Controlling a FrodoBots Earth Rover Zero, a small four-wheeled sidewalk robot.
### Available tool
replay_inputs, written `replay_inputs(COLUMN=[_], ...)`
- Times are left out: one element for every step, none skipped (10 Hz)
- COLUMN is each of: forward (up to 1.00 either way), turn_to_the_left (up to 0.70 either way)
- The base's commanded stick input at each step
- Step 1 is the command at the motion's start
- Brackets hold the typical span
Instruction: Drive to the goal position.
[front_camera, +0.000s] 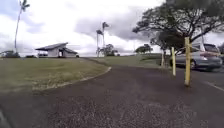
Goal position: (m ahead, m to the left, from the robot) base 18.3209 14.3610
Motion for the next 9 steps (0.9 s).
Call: replay_inputs(forward=[0.04,0.04,0.04,0.13,0.46,0.62,0.69,0.70,0.70], turn_to_the_left=[0.00,0.00,0.00,0.00,0.00,0.00,0.00,0.00,0.00])
